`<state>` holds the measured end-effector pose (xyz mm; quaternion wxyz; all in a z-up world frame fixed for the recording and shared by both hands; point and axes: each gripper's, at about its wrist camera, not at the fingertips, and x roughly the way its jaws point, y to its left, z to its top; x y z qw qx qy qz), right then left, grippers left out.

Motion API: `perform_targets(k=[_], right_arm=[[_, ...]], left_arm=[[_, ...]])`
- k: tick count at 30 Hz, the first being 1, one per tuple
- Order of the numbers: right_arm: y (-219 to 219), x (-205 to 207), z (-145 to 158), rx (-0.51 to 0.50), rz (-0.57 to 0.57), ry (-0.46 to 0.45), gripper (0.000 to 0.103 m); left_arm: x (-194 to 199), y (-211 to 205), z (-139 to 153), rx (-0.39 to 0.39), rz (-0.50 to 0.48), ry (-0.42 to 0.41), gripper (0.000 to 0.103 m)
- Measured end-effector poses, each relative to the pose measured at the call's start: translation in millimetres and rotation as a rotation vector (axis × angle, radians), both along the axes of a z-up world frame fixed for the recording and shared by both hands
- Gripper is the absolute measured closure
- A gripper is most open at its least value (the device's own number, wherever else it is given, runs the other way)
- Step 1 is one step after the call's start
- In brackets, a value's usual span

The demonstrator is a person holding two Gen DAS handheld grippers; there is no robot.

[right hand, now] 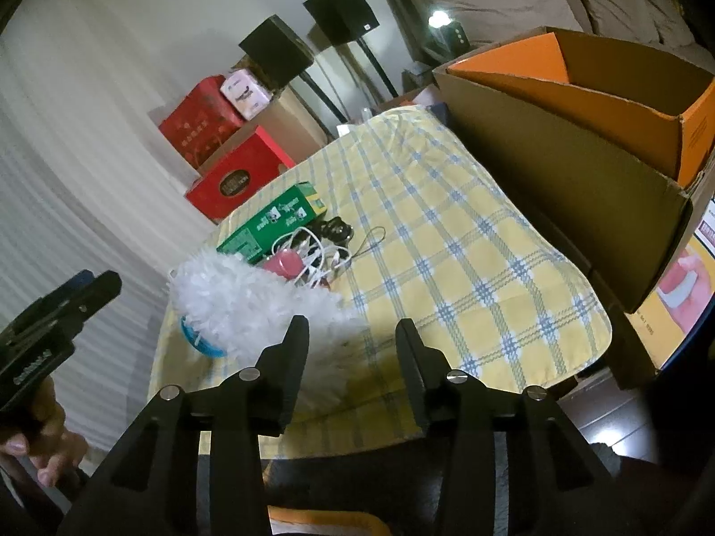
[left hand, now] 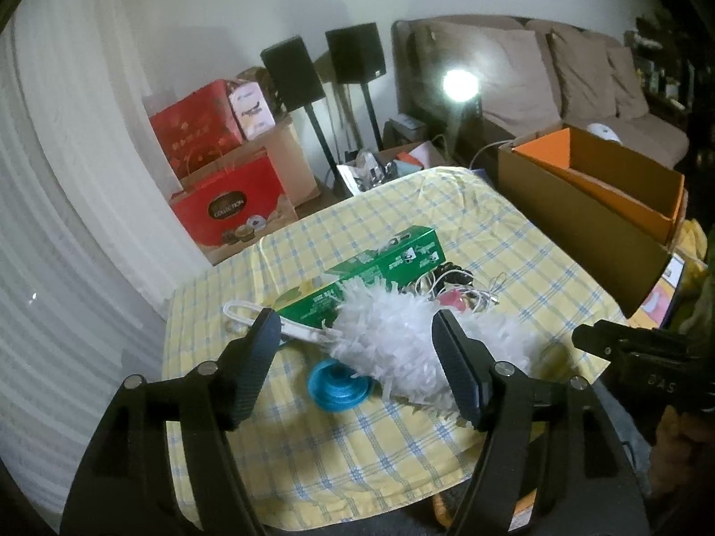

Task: Organize objects

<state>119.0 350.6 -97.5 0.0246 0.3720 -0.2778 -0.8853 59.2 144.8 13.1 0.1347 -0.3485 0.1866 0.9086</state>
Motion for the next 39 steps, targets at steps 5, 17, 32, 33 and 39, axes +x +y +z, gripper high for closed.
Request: perform_targets(k=[5,17,32,33,39], right_arm=[[0.0,-1.2,-4.9,-0.003,0.002,-0.013,0.057],[2.4,-1.5,-7.6,-0.012,-0.013,-0.026,0.045],[-1.1,-5.3,-13.5,-0.006,-0.002,-0.045,0.034],[-1.3,-5.6,-14.3,-0.006,-0.001,-0.049,0.033],[-1.6,-7.7,-19.5,-0.011,0.0,-0.069,0.03]], left_arm=[[-4.3,1.6,-4.5,-0.021,0.023,-0.001,0.035],[-12.4,-30.4,13.9,0.326,0.065,-0.145,0.013],[-20.0,-37.0,-1.4,0.27,0.136,-0.172,0.013],[-20.4,-36.5,-3.0,0.271,0.132,-0.177,0.013],[-23.0,-26.5,-15.1,0.22,0.114,-0.188,0.013]])
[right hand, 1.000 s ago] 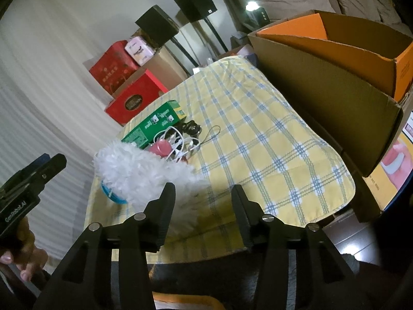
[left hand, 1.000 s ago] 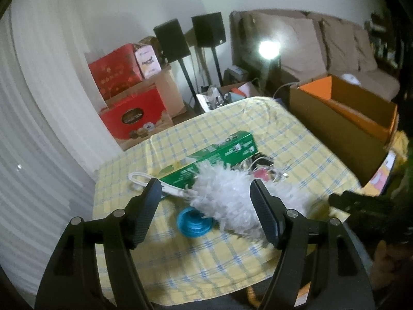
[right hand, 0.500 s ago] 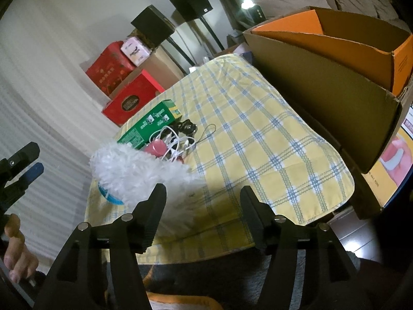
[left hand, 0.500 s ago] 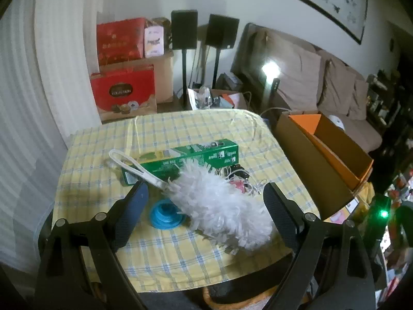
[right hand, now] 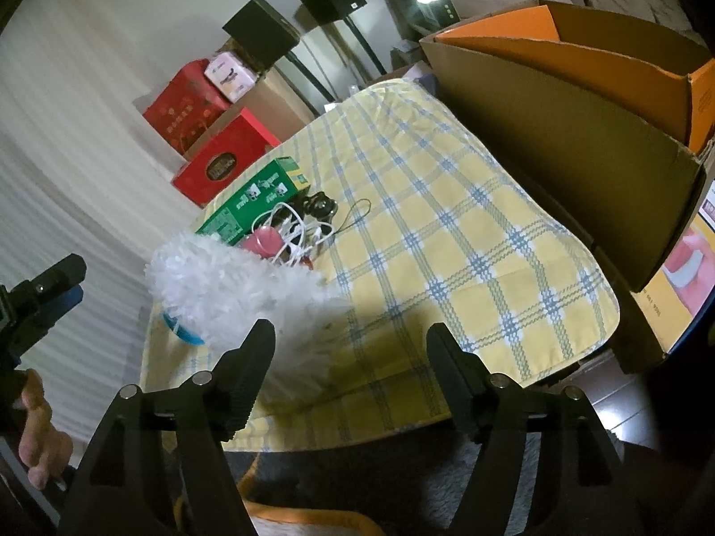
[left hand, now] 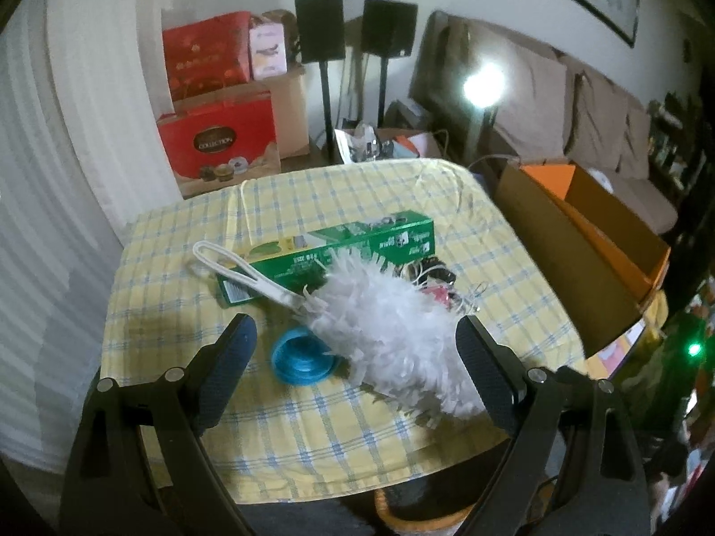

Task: Organize objects

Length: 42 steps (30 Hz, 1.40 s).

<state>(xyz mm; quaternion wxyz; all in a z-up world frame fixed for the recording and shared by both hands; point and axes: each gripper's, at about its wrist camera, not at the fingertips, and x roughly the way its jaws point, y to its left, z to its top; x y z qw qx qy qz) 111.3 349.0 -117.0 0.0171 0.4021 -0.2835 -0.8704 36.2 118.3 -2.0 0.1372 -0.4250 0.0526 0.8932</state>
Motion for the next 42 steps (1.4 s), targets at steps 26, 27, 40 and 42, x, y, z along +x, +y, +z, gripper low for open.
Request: perform_targets(k=[26,27,40,42], right_arm=[[6.2,0.2,-5.4,-0.019,-0.027,-0.005,0.008],[6.3,-0.2,-5.2,-0.02,-0.03,-0.004,0.003],[7.8,-2.7,-10.6,-0.033,-0.045,-0.027,0.0],[8.0,-2.7,-11.0,-0.034,-0.046,-0.029,0.0]], left_arm=[[0.4,-4.1,-19.2,-0.021,0.003,0.002,0.013],[0.6,-1.0,-20.8,-0.024,-0.005,-0.005,0.013],[1.8,0.7,-29.3,0.098,-0.013,-0.04,0.013],[0.6,0.0,-31.6,0.112,-0.004,-0.049,0.013]])
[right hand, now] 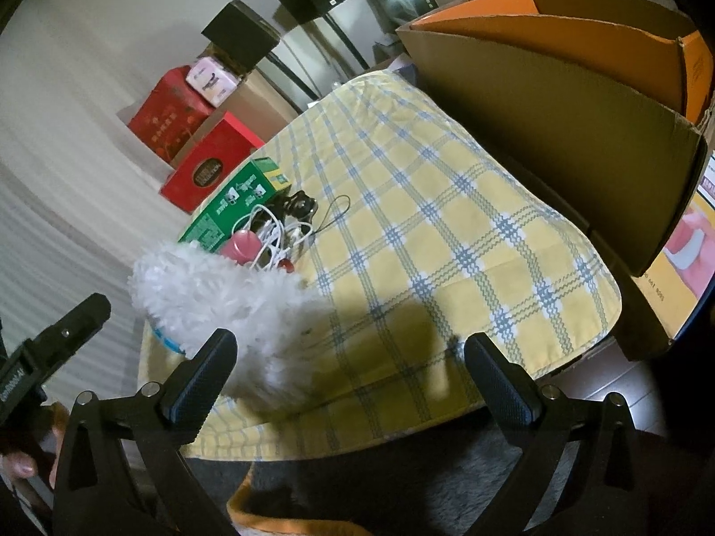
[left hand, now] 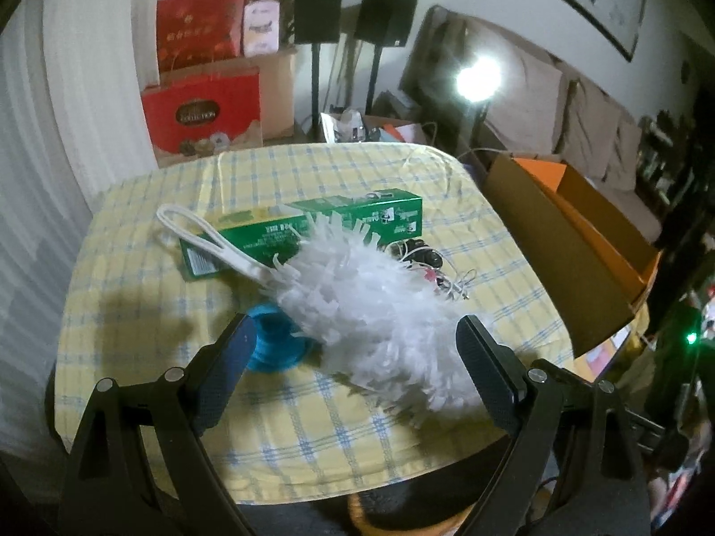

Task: Organize objects

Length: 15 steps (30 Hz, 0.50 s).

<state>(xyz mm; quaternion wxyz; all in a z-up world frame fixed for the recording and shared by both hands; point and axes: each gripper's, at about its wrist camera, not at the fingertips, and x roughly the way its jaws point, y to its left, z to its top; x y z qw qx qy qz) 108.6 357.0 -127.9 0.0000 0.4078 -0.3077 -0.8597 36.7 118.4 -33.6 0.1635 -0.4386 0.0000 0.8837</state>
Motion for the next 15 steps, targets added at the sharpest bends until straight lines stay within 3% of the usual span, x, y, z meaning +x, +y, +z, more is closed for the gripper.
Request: perform_targets(k=[7,10,15], right_arm=[[3.4,0.7,-2.6,-0.002,-0.016,-0.012,0.0],[4.3,1.6,-1.6,0.011,-0.026,-0.009,0.0],[4.7,1.6,-2.1,0.012,-0.027,-0.008,0.0]], left_arm=[[1.7,-2.6,-4.9,0.052,-0.021,0.03,0.013],[4.0,-0.1,-5.4,0.019,-0.036,0.059,0.013],[13.2,0.1,-10.3,-0.1,-0.097,0.184,0.013]])
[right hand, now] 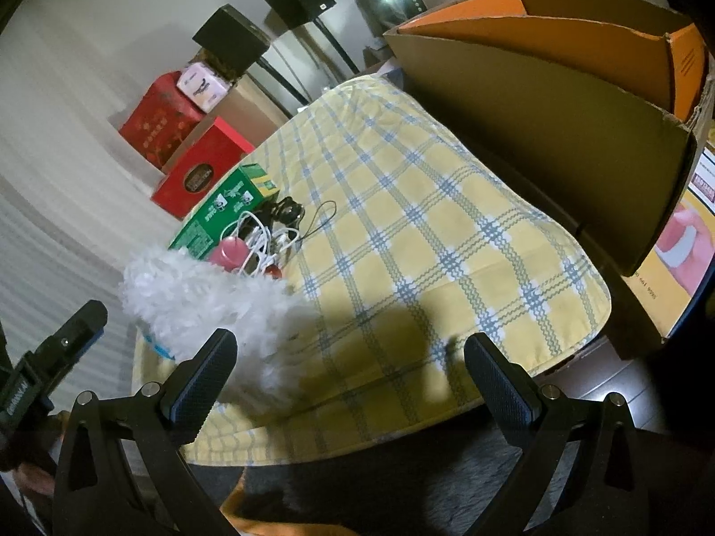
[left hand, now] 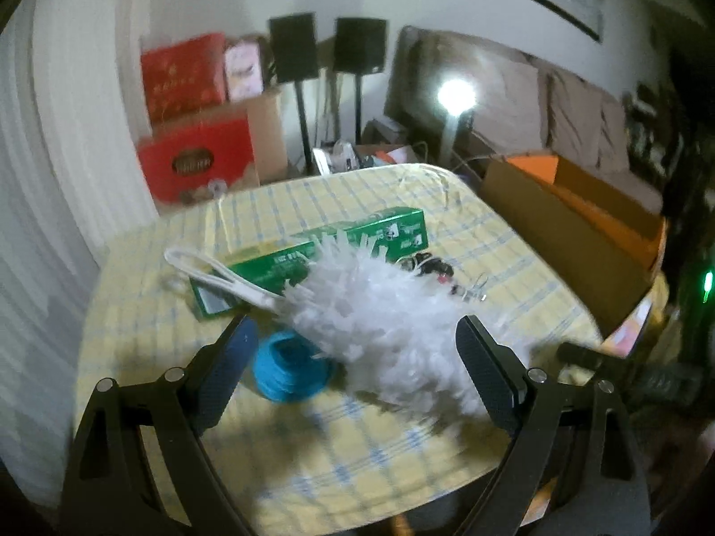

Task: Organize objects

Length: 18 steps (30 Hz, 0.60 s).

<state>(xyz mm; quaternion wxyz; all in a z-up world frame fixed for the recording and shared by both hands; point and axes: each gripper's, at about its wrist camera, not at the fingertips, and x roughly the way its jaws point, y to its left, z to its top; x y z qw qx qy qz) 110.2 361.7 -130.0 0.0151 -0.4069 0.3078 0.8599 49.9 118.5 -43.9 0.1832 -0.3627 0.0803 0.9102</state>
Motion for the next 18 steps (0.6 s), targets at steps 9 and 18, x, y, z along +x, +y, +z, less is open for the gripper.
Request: perform_targets(k=[9,18], right_arm=[[4.3,-0.3,-5.6,-0.01,-0.011,-0.019,0.0],[-3.2,-0.7,-3.7,0.016,0.004,-0.015,0.0]], left_arm=[[-20.8,-4.1,-7.9,-0.029,0.063,-0.002,0.013],[-54.8,18.5,-33.4,-0.054,0.031,-0.031,0.01]])
